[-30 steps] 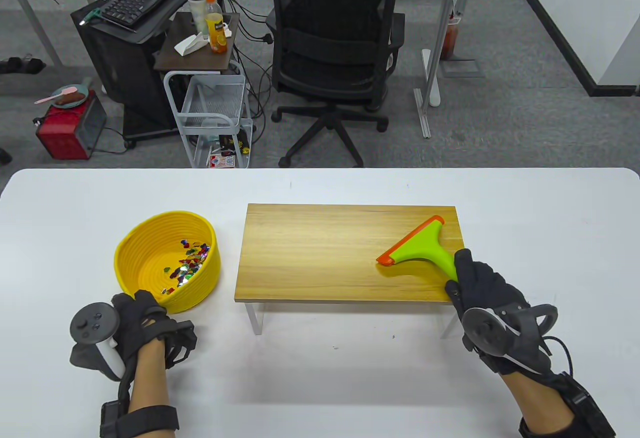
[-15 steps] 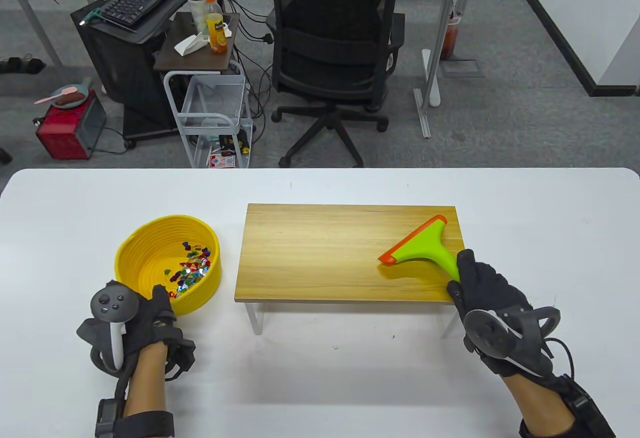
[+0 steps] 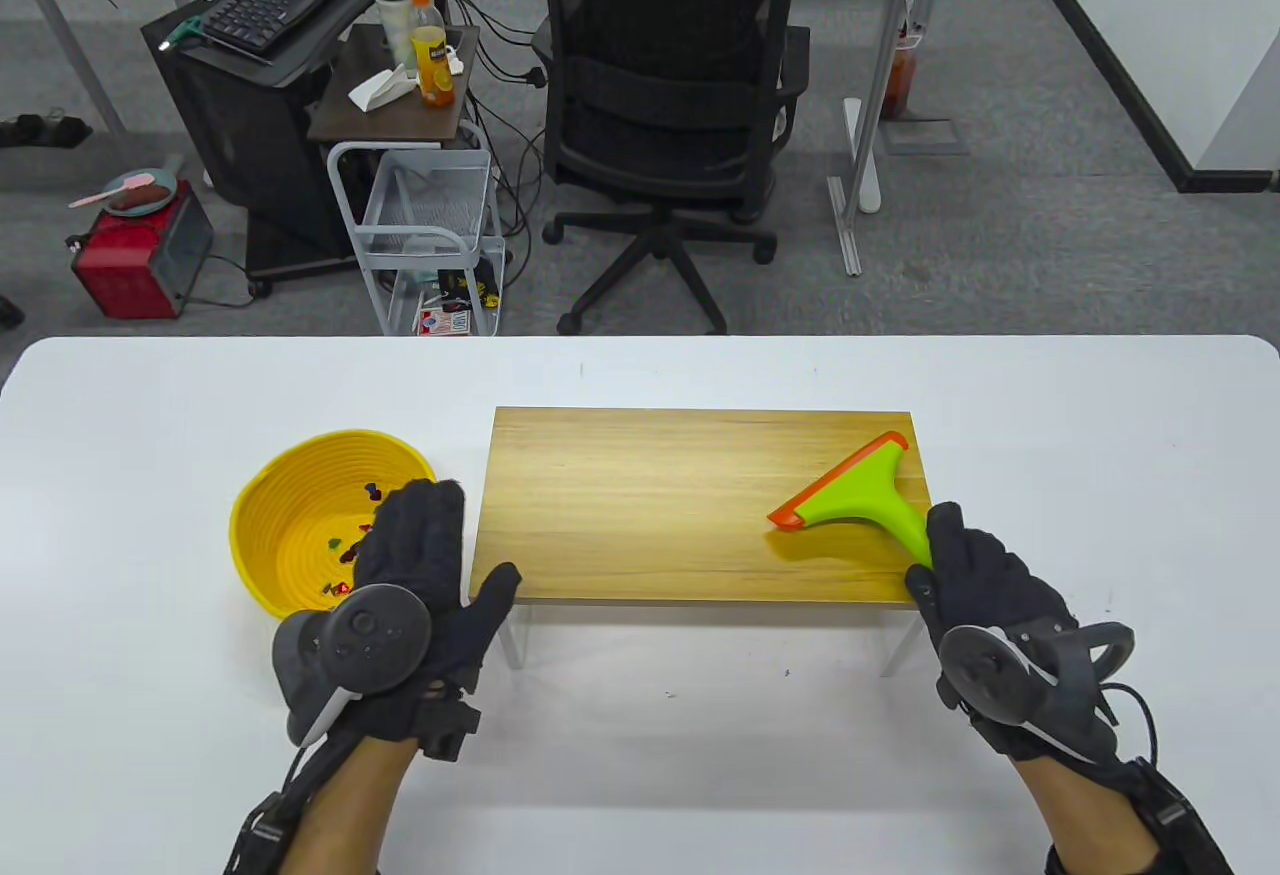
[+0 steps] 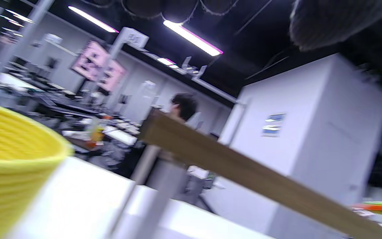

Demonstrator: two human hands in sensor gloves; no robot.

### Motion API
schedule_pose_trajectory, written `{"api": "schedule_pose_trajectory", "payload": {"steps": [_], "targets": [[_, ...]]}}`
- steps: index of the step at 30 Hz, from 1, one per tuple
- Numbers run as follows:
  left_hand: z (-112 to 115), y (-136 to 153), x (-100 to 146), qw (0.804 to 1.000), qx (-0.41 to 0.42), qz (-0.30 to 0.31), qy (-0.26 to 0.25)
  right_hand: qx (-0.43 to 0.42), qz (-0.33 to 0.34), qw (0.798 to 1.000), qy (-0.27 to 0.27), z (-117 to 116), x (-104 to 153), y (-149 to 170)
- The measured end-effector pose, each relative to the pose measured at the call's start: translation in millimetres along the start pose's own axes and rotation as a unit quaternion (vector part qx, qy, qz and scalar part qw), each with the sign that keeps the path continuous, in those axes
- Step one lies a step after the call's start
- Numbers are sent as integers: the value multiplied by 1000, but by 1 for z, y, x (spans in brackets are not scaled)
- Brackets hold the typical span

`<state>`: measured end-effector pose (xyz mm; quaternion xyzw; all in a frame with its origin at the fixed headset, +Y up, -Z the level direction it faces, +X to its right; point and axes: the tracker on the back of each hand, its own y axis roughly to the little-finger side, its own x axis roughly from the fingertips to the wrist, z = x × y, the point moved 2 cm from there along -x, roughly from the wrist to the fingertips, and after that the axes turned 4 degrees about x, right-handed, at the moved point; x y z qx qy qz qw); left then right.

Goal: Scrape sequins from tabletop organizer into fabric basket

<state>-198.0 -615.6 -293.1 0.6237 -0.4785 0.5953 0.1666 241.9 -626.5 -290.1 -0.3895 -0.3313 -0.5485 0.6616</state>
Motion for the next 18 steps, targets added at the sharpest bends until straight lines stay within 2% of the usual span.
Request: {"api": "schedule_pose_trajectory", "payload": {"steps": [4,6,12,18], "targets": [[16,-27,11,994,21,108,25,2,-1,1000,1,2,1,1],[27,-38,17,977,51,196,67,1,-2,1000,3,3,2,1],[51,-47,37,961,77,259,53,-1,-3,1000,7,3,4,-2],[81,-49,46,954,63,275,99,-1,-7,1000,7,3,5,-2]]}}
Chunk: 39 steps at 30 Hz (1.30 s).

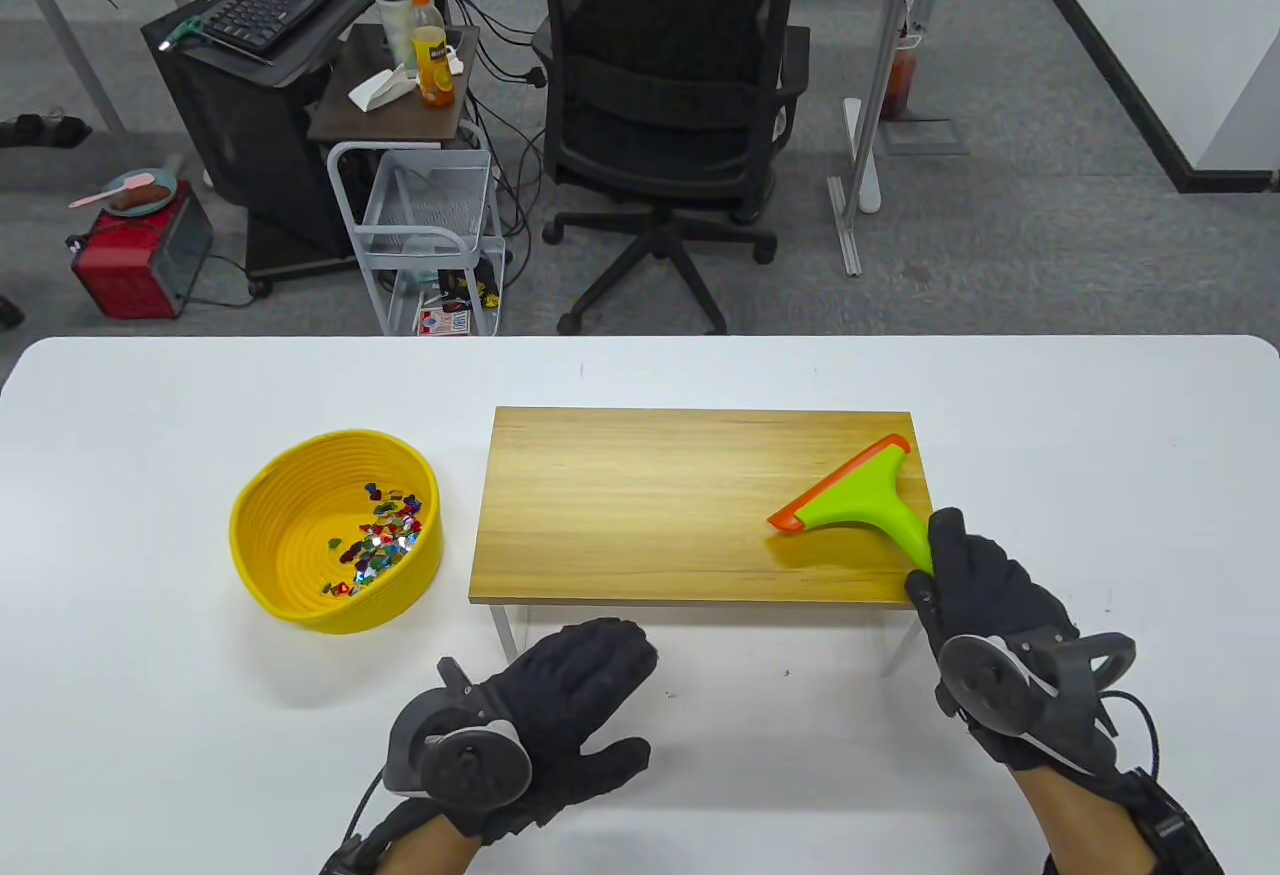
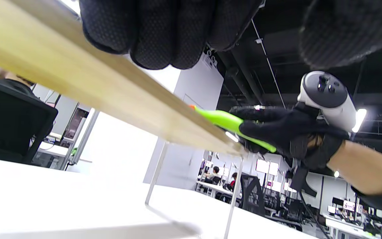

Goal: Scrape sequins from tabletop organizer into fabric basket

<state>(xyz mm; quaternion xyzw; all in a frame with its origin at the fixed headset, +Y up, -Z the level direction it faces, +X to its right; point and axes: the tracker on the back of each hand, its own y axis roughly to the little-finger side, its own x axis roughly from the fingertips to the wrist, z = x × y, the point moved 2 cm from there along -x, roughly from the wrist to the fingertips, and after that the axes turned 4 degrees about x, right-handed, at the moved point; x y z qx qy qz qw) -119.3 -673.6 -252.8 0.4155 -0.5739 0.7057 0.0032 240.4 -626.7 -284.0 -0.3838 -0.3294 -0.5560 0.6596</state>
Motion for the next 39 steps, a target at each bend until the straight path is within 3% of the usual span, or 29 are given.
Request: {"api": "schedule_pose_trajectory", "payload": {"steps": [5,11,23,30,39], "targets": [[19,5,0,1000,4,-5,22,1,-4,1000,-2,0,0,0],[25,6,0,1000,0,-9,20,-1,-22,1000,-3,4,-6,7],[29,7,1,1000,-7,-11,23,5,-132,991,-39,1,-11,53],[30,6,1,1000,-5,-10,20,7,-198,976,-86,-18,-3,89],[34,4,1,1000,-6,-9,28,-3,-232,963,-136,-54,11,106]]}}
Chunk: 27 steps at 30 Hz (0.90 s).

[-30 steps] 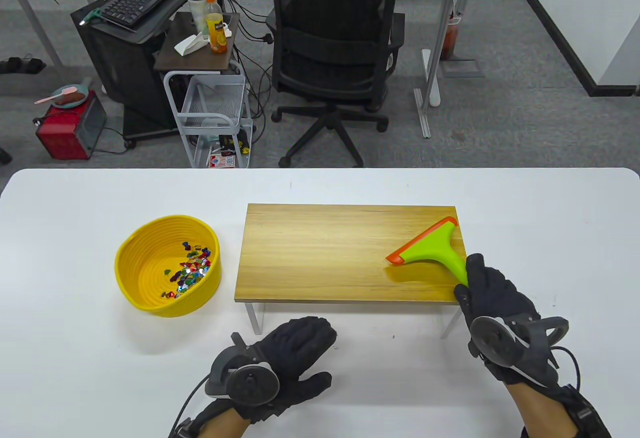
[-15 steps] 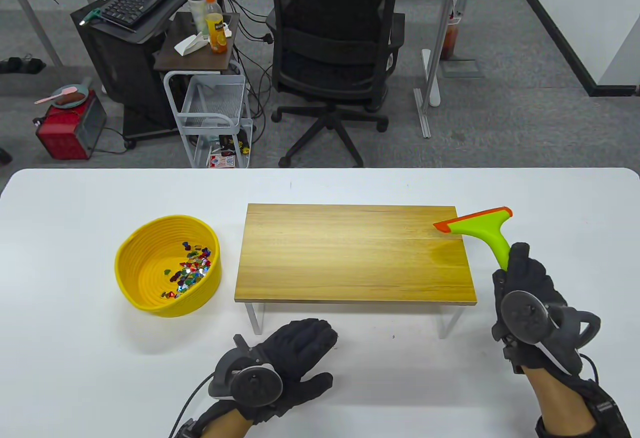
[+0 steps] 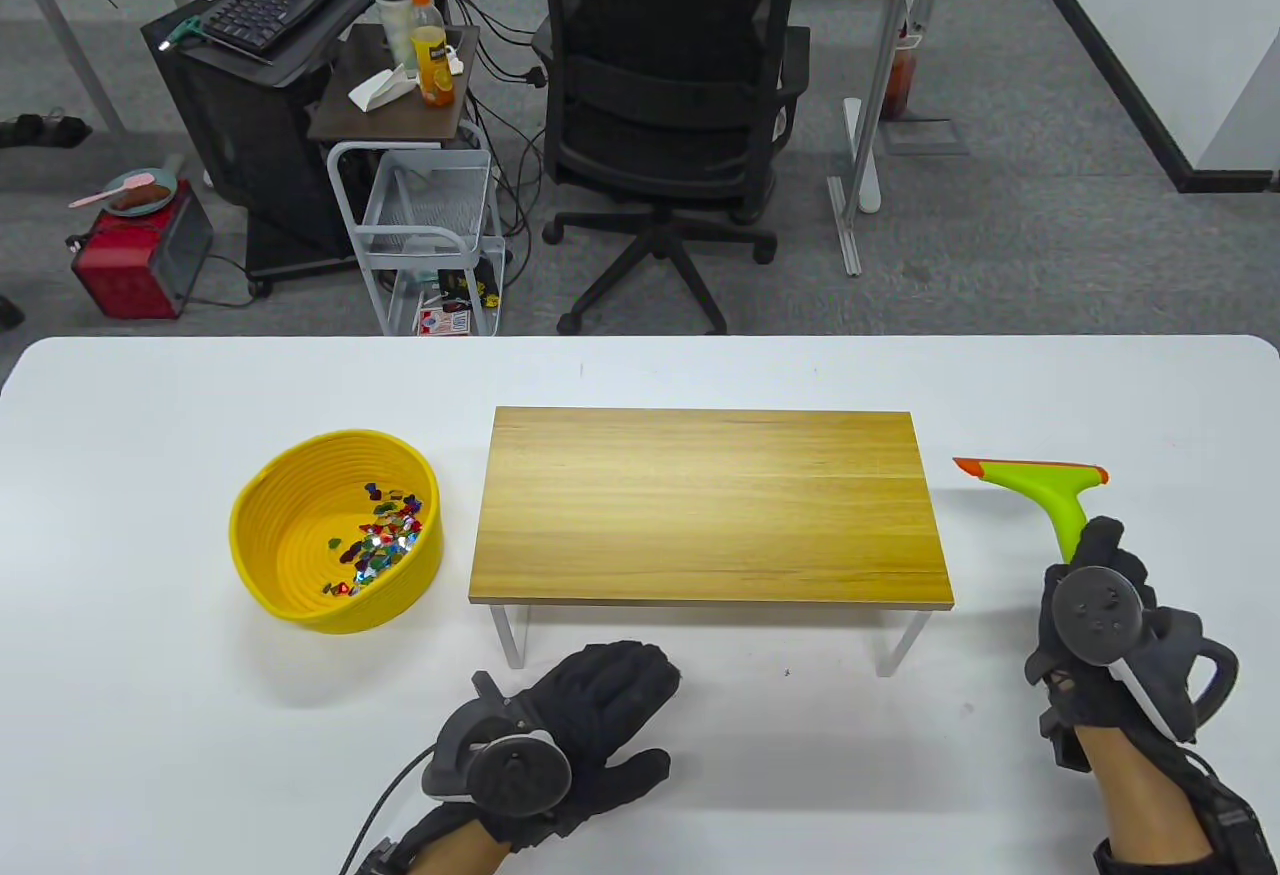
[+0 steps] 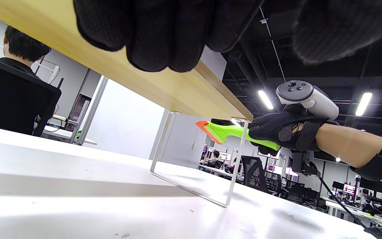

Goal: Scrape sequins from tabletop organizer into fabric basket

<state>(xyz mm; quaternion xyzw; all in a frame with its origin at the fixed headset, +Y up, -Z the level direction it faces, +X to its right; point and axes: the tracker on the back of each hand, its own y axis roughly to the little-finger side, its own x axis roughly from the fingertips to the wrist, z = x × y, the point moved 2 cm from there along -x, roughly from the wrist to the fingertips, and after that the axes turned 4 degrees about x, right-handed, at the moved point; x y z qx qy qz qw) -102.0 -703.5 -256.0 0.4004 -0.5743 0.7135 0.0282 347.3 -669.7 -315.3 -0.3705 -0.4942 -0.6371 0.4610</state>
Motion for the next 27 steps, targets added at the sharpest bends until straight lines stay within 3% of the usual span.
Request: {"api": "schedule_pose_trajectory", "payload": {"steps": [13,23,27], "targets": [[1,1,0,1000,1,-4,2,30,-8,997,-69,-51,-3,-1],[2,1,0,1000,-1,-5,5,42,-9,994,-96,-71,-3,-4],[2,1,0,1000,-1,-7,5,49,-7,995,-83,-74,-1,-4]]}}
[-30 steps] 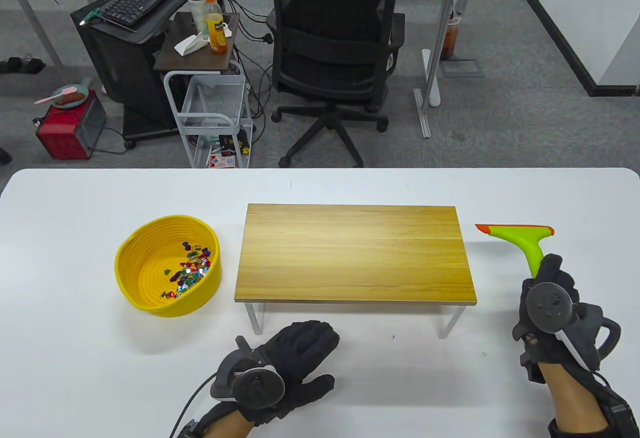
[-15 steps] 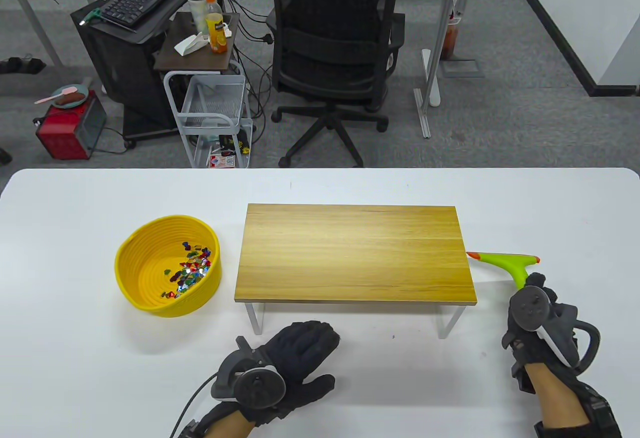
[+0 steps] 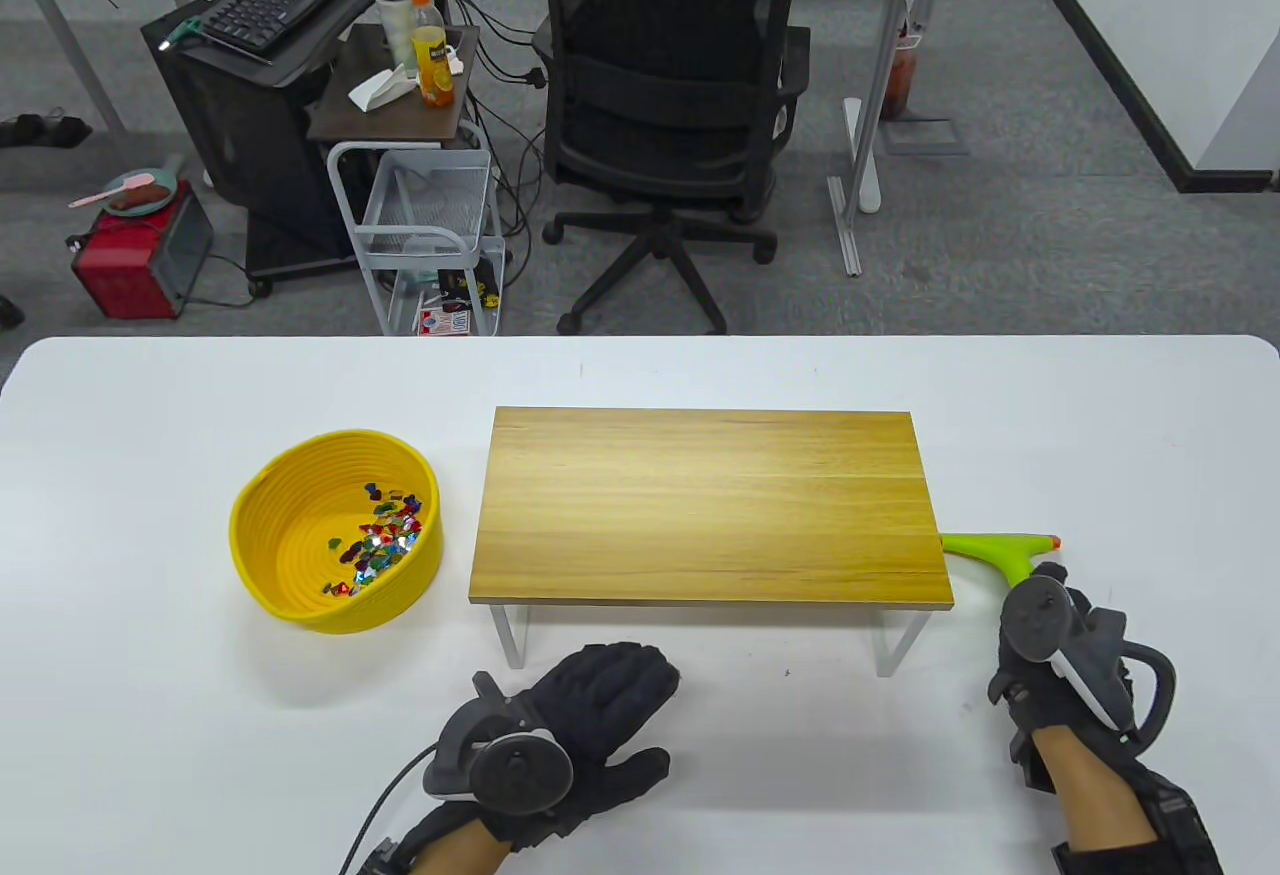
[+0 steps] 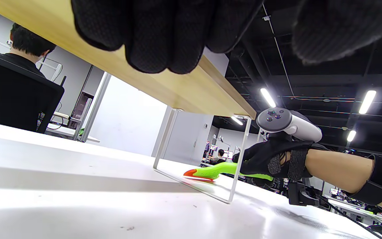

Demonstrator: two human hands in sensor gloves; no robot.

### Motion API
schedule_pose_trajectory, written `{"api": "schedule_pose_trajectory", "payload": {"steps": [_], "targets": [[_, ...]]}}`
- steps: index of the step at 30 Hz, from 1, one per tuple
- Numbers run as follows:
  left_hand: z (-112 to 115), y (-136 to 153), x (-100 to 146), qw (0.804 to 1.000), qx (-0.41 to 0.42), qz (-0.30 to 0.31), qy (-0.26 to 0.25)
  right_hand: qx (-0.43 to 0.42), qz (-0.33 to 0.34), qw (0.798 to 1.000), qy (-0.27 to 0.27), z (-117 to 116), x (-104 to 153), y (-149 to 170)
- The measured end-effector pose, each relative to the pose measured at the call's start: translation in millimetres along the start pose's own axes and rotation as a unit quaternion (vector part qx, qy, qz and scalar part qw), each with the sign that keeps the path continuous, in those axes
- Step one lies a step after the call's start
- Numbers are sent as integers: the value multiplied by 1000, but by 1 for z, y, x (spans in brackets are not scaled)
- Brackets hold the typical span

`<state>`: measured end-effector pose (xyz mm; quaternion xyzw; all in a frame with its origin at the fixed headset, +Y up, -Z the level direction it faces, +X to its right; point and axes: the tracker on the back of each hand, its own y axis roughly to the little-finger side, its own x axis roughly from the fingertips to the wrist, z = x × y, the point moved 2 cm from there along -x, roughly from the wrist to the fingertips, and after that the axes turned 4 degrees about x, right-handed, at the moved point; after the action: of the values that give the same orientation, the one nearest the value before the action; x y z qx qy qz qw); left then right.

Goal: Scrape sequins from tabletop organizer into fabric basket

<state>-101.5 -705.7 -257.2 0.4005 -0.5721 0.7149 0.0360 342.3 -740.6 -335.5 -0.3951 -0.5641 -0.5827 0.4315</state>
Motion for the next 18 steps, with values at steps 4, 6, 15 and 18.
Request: {"api": "schedule_pose_trajectory", "payload": {"steps": [4,6,15,18], "targets": [[1,0,0,1000,1,-1,2,12,-1,1000,2,-1,2,-1],[1,0,0,1000,1,-1,3,18,-1,1000,-1,-1,2,-2],[3,0,-1,1000,3,-1,7,38,4,999,-14,-7,5,-4],[3,0,-1,1000,3,-2,7,42,4,999,-17,-10,4,-4]]}}
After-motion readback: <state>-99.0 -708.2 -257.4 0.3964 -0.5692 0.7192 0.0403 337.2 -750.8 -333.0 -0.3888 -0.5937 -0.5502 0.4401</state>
